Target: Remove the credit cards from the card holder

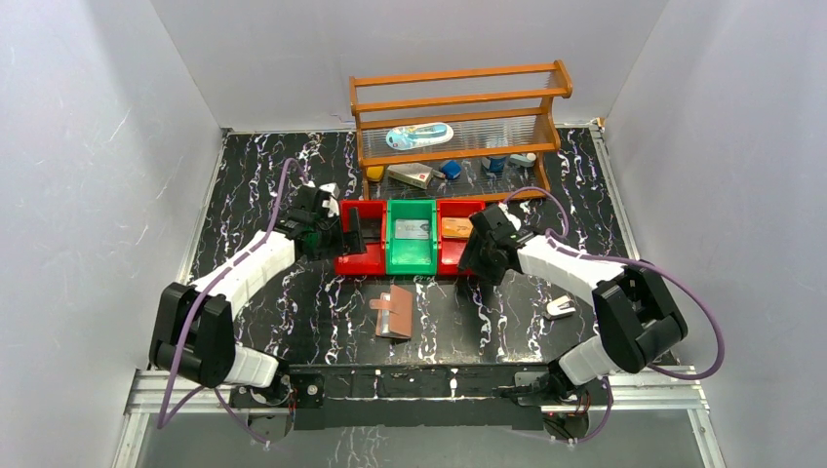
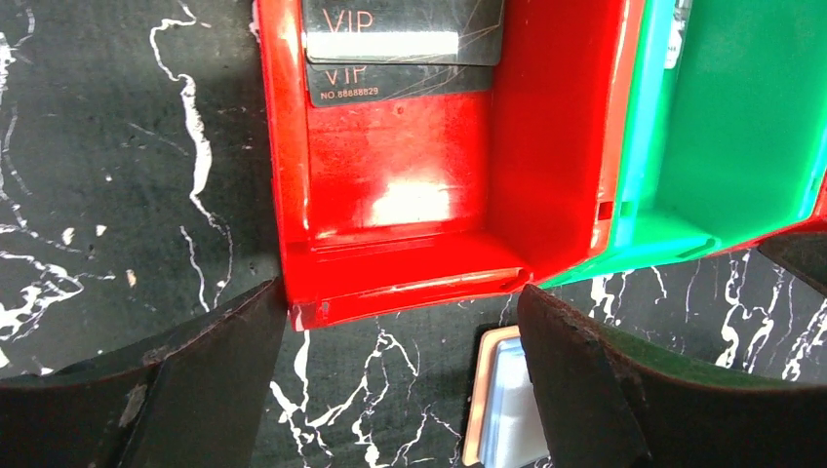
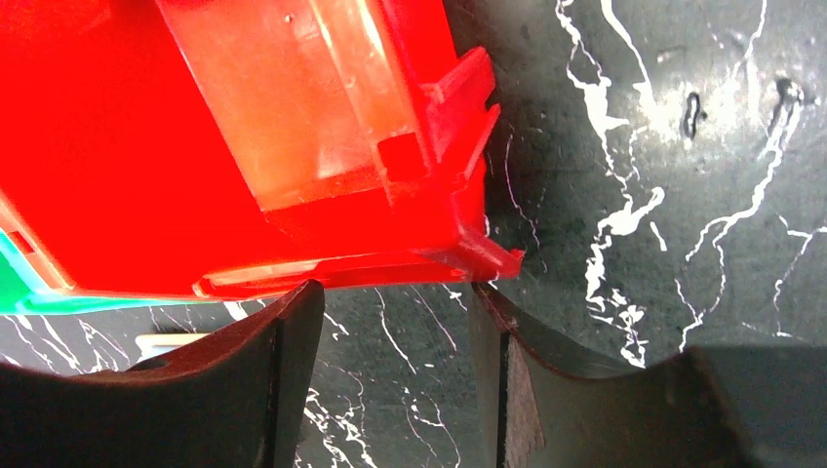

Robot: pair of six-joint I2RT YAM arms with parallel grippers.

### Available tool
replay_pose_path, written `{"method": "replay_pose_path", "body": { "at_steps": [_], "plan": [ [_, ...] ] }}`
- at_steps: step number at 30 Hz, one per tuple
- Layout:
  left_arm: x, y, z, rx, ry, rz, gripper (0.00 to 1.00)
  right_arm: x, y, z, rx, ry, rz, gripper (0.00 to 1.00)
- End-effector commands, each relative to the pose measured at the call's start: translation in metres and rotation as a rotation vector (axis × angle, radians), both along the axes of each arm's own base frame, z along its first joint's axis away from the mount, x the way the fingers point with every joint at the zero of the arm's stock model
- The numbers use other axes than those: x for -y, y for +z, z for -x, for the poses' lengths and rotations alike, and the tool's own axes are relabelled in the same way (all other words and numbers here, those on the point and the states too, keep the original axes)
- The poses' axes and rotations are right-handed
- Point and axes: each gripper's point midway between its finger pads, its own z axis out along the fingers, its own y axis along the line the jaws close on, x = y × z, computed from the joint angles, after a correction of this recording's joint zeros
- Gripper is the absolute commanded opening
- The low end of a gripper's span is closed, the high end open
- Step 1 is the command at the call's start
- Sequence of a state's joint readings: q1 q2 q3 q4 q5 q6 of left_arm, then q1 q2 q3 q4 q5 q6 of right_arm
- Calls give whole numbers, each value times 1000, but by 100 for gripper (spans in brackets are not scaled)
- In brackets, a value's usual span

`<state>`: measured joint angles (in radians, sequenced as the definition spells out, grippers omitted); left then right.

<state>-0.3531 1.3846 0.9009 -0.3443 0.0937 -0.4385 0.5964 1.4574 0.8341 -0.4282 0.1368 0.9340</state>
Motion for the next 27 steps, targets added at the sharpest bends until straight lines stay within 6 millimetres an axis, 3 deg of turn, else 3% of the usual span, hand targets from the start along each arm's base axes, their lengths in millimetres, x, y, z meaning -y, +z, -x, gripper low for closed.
{"method": "replay_pose_path", "body": {
  "at_steps": [1,8,13,17,21,23,27],
  "plan": [
    [16,-2,-3,-7,-65,71,85,-4,10,-24,65,11,-7,64],
    [20,3,-1,-13,-78,96,85,-3,16,-25,56,26,-16,64],
    [5,15,9,16,-15,60,85,-11,36,-11,71,50,-109,65],
    [-20,20,21,33,99,-4,86,-29,57,5,106,94,-209,70],
    [-44,22,33,53,216,-63,89,-58,71,28,137,167,-187,78],
    [-57,23,39,74,272,-93,90,-82,81,39,163,223,-166,81],
    [-77,32,47,126,368,-121,92,-128,84,62,175,332,-77,90]
  ]
}}
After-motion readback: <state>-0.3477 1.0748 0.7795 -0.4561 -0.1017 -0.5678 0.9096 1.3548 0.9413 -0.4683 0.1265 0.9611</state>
